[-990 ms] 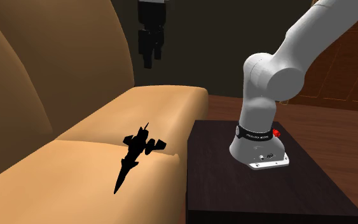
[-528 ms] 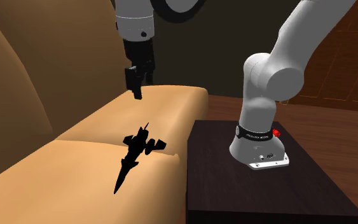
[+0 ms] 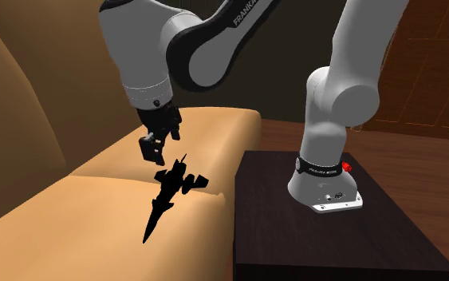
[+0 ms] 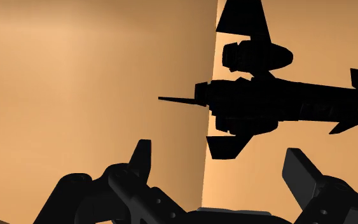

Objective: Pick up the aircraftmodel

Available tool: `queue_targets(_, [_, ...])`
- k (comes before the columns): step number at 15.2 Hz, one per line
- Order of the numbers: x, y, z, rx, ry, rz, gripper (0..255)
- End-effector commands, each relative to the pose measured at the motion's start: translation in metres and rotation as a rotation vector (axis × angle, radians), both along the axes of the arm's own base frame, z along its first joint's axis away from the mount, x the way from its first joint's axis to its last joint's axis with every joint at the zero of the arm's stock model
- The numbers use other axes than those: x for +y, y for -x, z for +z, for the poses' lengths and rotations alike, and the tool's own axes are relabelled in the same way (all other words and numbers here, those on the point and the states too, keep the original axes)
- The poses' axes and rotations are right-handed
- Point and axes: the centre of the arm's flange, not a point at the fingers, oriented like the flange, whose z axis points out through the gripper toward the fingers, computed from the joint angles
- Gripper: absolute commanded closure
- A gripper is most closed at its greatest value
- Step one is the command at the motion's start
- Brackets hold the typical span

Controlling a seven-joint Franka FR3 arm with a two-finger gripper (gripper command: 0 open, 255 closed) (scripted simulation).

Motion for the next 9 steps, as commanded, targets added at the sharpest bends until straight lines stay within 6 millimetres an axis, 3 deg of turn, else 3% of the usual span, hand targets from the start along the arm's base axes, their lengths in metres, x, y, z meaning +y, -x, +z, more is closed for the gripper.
queue_targets(1, [0.011, -0.009, -0.028, 0.009, 0.024, -0.012, 0])
queue_targets(3, [0.018, -0.017, -0.049, 0.016, 0.044, -0.021, 0])
queue_targets(9, [0.018, -0.017, -0.080, 0.016, 0.044, -0.021, 0])
